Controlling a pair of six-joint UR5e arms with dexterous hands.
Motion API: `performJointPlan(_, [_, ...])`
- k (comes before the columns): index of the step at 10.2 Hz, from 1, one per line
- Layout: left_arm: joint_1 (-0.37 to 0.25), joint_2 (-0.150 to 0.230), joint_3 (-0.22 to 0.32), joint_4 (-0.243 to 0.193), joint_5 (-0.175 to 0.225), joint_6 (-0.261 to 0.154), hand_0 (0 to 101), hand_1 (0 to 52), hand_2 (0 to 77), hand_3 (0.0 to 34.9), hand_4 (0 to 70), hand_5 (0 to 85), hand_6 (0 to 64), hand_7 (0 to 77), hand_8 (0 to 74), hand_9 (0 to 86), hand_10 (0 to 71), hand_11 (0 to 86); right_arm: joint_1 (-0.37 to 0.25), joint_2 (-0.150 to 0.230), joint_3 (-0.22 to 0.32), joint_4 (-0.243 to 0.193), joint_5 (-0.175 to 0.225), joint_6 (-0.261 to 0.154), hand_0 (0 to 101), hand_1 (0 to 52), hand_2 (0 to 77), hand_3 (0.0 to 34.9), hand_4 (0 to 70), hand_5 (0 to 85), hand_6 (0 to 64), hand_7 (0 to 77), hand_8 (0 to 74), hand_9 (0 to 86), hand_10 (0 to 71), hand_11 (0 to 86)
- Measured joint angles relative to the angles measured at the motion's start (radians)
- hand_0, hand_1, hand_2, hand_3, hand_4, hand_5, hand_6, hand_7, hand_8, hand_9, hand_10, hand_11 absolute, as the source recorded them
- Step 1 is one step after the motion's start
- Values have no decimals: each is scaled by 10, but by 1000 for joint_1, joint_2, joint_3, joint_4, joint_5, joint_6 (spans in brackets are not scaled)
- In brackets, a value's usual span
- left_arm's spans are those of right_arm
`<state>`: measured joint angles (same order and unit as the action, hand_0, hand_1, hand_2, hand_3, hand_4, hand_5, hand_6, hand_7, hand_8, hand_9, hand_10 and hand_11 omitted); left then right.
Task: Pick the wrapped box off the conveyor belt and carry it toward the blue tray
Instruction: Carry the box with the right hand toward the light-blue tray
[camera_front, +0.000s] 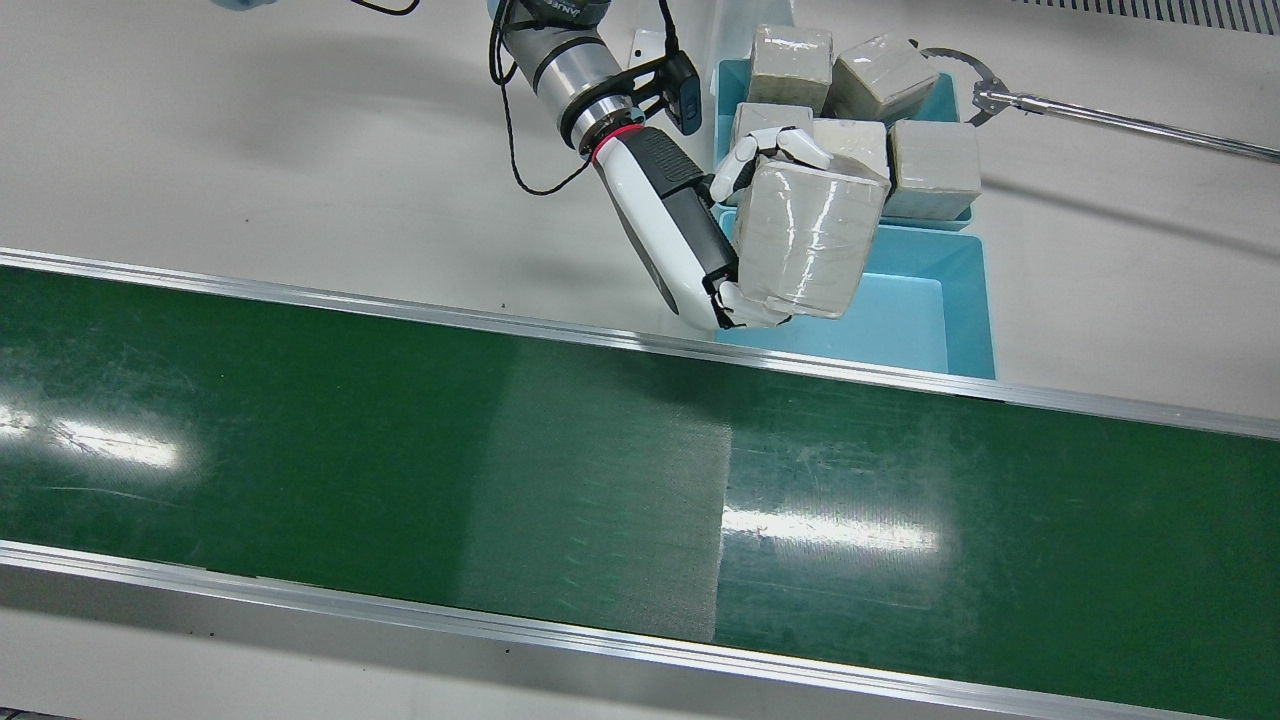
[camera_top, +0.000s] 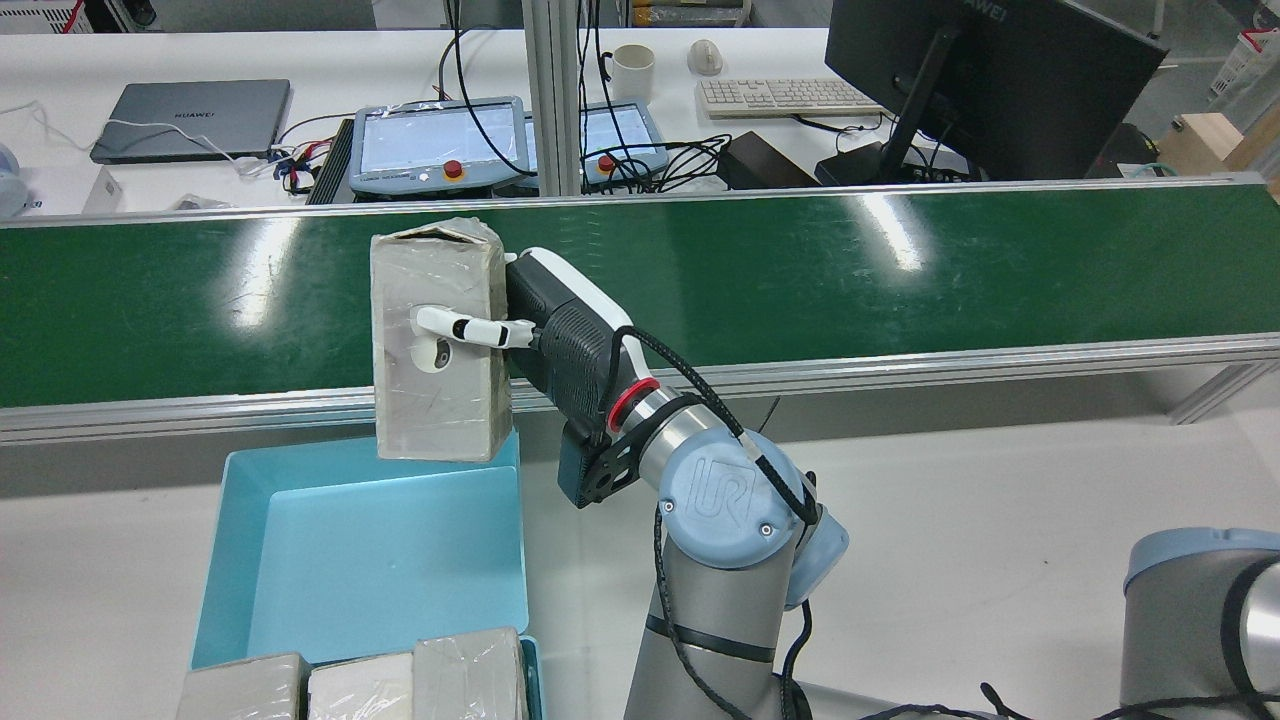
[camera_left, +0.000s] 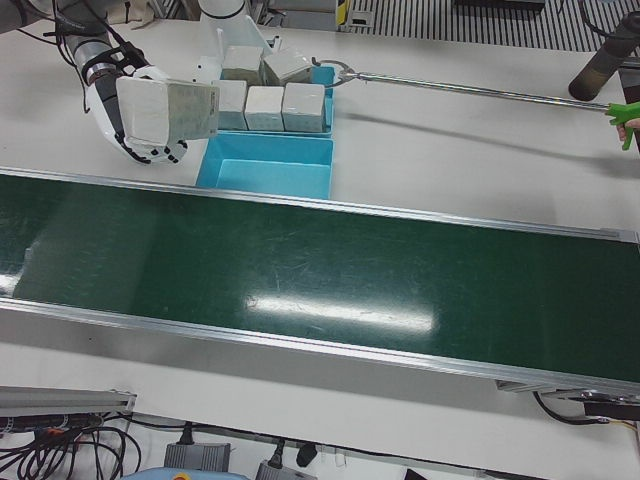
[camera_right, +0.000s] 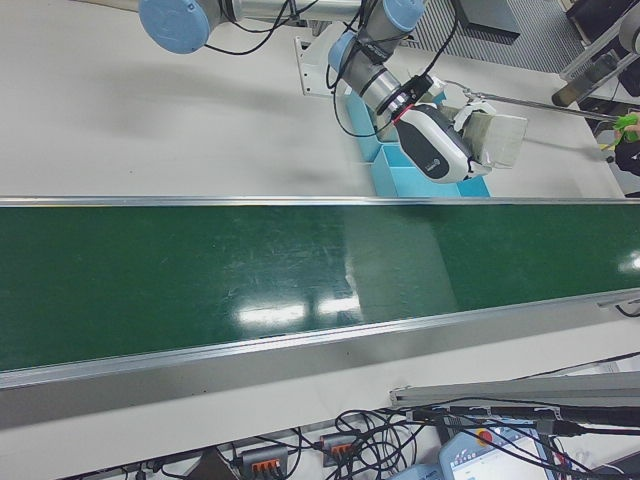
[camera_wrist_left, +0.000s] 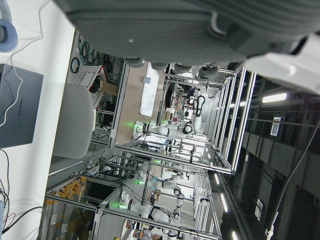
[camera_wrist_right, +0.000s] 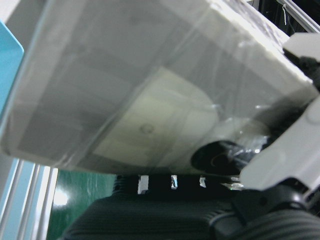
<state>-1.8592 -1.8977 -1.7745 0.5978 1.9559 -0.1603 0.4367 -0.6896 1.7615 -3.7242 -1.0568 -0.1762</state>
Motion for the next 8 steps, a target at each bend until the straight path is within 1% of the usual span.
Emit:
performJointPlan(1, [0,0,0,0,0,0,0,0,11,0,0,11,5,5,5,5,5,5,-13,2,-4,3,-3,5,464,11,485,8,365,791,551,687,573,682,518,704])
performJointPlan(2, [0,0,0,0,0,0,0,0,11,0,0,11,0,5,5,5,5,5,-24,3,-15,10,-5,18,467,11,485,3,355,785,556,693,475,698,404,633])
performJointPlan(4, [0,0,0,0,0,0,0,0,11,0,0,11,0,5,5,5,5,5,-41,10,-55,43,-25,54,467,11,485,3,355,785,556,693,475,698,404,633])
performJointPlan(5, [0,0,0,0,0,0,0,0,11,0,0,11,5,5,5,5,5,5,-45,18,-73,59,-36,63,486,22,458,4,153,742,458,774,278,709,202,415])
performJointPlan(6, [0,0,0,0,0,0,0,0,11,0,0,11,5,5,5,5,5,5,-48,24,-83,69,-44,68,494,44,371,7,136,731,404,774,164,169,60,322])
performJointPlan(7, [0,0,0,0,0,0,0,0,5,0,0,11,5,5,5,5,5,5,-51,30,-89,77,-48,70,469,115,131,8,120,616,327,774,44,98,0,196])
performJointPlan(8, [0,0,0,0,0,0,0,0,11,0,0,11,5,5,5,5,5,5,-53,37,-92,83,-53,71,469,115,131,8,120,616,245,774,0,16,0,33])
